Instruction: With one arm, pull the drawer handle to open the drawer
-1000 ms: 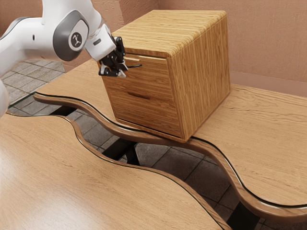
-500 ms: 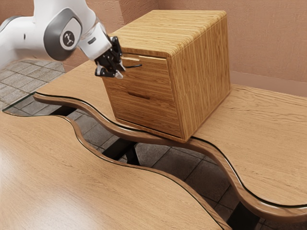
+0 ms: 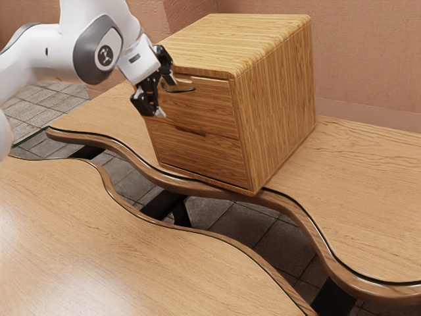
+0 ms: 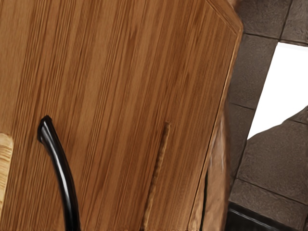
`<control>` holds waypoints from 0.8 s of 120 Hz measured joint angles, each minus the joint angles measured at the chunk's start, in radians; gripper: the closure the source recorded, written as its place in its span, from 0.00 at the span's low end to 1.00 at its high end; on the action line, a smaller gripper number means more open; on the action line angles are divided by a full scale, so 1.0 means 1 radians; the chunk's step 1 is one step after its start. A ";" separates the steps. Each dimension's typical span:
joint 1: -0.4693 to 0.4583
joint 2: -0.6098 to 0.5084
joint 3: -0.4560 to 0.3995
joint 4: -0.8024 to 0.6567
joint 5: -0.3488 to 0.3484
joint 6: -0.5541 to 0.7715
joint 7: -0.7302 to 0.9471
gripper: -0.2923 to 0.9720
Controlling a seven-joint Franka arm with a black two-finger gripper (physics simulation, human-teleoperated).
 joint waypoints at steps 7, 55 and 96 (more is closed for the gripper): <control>0.000 -0.001 0.000 0.000 0.004 -0.004 0.007 0.27; 0.000 0.005 -0.005 0.005 0.000 -0.016 0.039 0.37; 0.018 0.036 -0.013 0.046 -0.006 -0.017 0.052 0.47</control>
